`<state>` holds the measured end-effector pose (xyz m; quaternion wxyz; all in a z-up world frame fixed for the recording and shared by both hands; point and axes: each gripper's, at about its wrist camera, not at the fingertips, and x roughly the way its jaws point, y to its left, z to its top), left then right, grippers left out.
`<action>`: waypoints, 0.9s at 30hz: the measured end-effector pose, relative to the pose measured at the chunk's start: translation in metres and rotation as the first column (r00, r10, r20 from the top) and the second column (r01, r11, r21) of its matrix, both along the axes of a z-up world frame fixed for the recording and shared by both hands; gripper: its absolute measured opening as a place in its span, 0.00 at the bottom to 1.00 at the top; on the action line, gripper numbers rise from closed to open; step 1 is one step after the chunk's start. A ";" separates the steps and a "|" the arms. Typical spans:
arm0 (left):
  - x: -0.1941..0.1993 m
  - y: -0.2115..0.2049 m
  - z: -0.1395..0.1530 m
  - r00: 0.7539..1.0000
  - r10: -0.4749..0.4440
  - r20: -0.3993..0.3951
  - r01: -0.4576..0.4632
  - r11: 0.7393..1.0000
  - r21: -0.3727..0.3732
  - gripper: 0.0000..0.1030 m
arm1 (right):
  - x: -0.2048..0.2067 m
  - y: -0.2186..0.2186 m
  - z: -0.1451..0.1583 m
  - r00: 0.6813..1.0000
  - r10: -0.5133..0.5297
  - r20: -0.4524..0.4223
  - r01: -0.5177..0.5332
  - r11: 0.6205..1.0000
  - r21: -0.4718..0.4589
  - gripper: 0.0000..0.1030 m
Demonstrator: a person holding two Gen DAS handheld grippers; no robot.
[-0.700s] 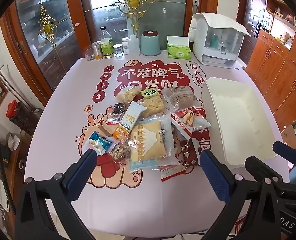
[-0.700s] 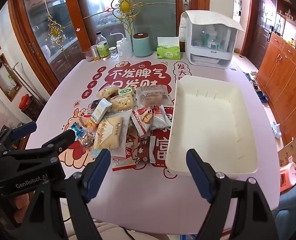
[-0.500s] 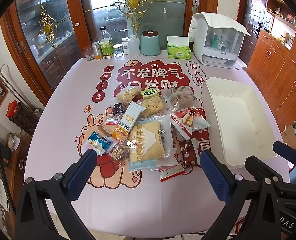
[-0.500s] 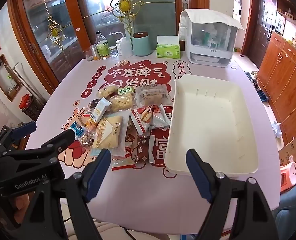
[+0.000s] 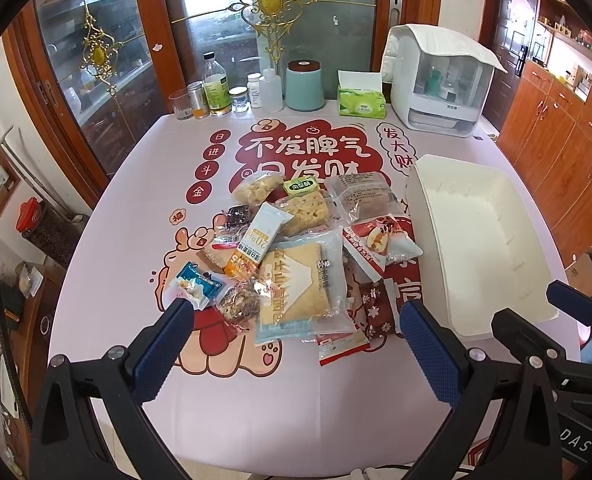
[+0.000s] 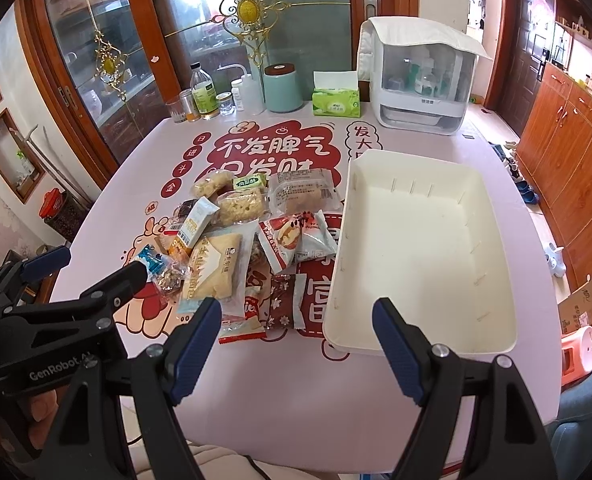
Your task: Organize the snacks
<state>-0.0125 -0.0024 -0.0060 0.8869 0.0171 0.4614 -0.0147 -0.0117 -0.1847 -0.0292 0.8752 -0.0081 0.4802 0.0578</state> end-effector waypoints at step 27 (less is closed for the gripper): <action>0.001 0.005 0.016 0.999 0.025 0.024 -0.026 1.000 0.017 0.99 | 0.005 -0.003 -0.001 0.996 -0.007 0.085 0.001 0.997 0.072 0.76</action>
